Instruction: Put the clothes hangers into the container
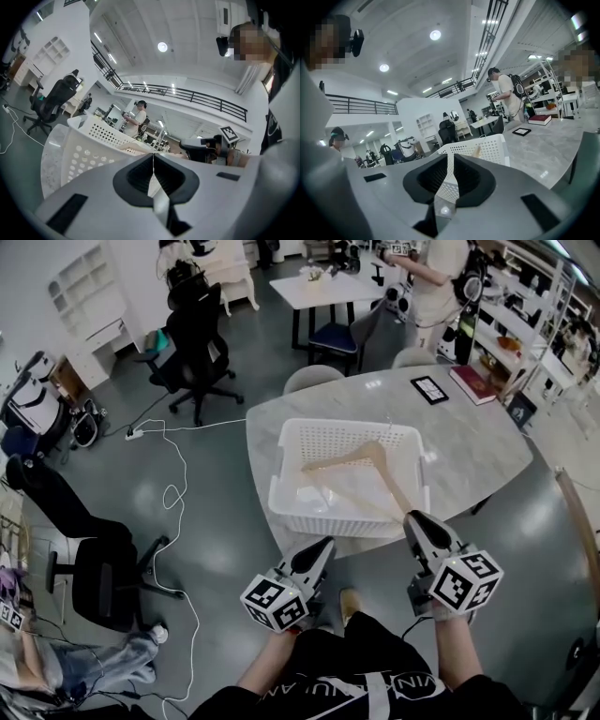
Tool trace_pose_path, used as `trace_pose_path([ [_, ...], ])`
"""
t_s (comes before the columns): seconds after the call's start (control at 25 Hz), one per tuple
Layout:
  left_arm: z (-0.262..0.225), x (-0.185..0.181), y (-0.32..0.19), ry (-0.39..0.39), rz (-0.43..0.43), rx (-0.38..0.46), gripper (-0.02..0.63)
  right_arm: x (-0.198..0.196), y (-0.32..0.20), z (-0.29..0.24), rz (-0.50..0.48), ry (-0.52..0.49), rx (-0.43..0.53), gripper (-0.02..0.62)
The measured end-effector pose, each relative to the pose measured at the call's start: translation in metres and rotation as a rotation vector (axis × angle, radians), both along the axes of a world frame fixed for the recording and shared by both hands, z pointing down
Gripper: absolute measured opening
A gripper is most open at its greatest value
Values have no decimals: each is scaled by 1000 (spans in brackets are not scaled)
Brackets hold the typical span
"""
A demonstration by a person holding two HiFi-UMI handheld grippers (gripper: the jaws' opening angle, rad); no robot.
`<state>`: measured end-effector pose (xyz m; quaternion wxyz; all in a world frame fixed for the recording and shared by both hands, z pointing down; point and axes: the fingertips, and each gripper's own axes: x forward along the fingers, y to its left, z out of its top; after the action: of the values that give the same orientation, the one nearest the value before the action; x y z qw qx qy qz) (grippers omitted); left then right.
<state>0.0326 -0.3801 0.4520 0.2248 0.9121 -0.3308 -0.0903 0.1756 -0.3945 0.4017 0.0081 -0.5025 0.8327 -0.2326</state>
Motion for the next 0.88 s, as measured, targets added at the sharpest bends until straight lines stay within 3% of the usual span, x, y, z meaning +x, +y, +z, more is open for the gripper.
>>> trace_pose_path([
  [0.88,1,-17,47,-1,52,-4,11,-62,70,25,-93,-26,-42,58],
])
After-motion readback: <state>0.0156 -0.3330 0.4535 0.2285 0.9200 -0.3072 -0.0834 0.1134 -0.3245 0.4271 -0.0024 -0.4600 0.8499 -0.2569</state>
